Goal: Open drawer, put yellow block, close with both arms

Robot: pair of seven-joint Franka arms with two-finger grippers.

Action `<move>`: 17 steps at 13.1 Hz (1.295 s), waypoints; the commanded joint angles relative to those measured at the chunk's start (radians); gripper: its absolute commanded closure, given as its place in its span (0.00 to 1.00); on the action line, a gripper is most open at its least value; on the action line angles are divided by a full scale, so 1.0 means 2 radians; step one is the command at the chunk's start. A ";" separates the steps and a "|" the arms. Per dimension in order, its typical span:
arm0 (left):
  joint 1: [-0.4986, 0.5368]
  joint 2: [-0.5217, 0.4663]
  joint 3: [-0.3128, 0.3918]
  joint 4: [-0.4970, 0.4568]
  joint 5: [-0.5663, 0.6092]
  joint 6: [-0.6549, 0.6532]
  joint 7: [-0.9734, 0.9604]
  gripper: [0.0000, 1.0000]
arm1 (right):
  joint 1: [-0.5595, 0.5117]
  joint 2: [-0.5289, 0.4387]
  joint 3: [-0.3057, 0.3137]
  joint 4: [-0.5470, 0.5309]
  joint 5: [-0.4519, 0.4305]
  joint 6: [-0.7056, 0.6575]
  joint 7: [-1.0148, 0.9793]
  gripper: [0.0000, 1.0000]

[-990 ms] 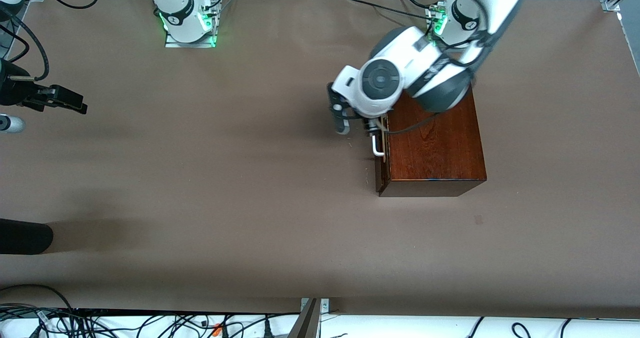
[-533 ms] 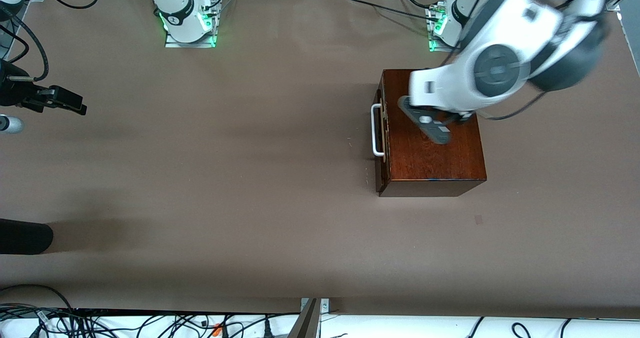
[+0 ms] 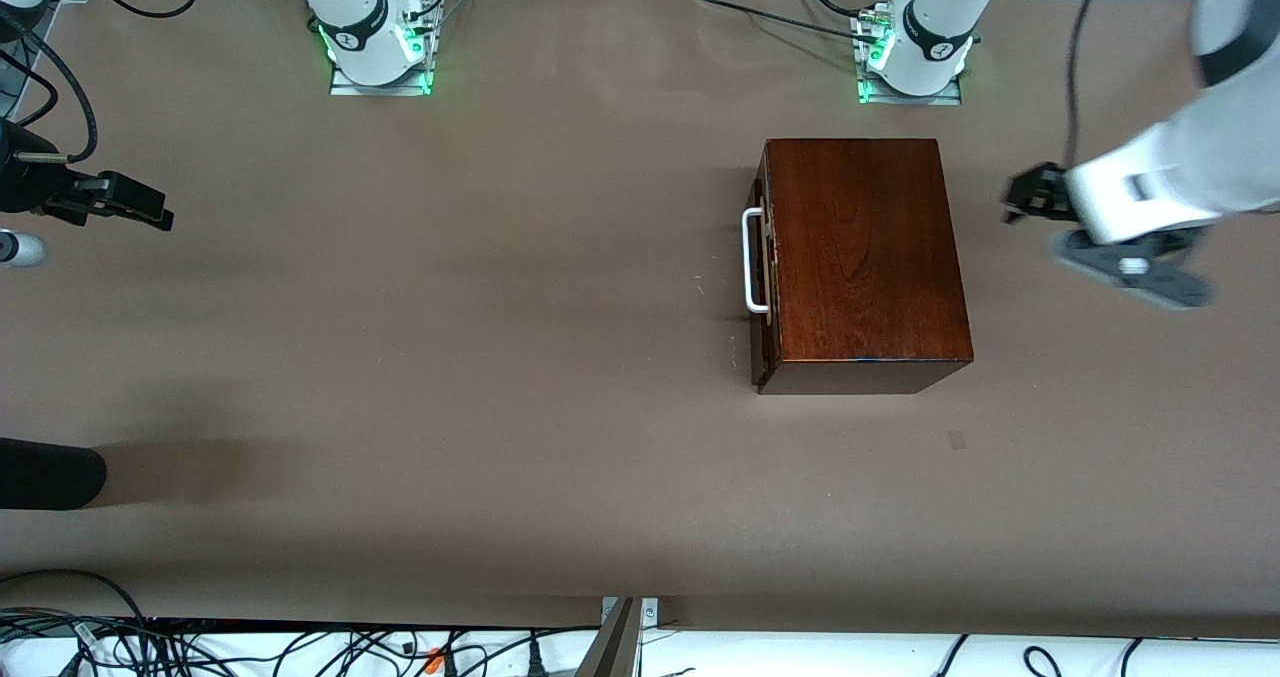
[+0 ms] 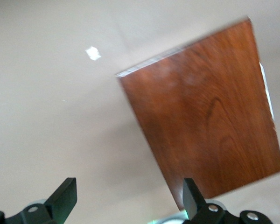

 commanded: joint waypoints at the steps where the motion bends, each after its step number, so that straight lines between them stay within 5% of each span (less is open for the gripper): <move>1: -0.039 -0.084 0.074 -0.100 -0.027 0.056 -0.012 0.00 | -0.002 -0.006 0.002 0.000 0.001 0.000 -0.007 0.00; 5: -0.041 -0.132 0.079 -0.137 -0.002 0.071 -0.114 0.00 | -0.001 -0.006 0.002 0.000 0.000 0.001 -0.007 0.00; 17: -0.038 -0.128 0.071 -0.139 -0.002 0.074 -0.170 0.00 | -0.001 -0.006 0.002 -0.001 0.000 0.001 -0.007 0.00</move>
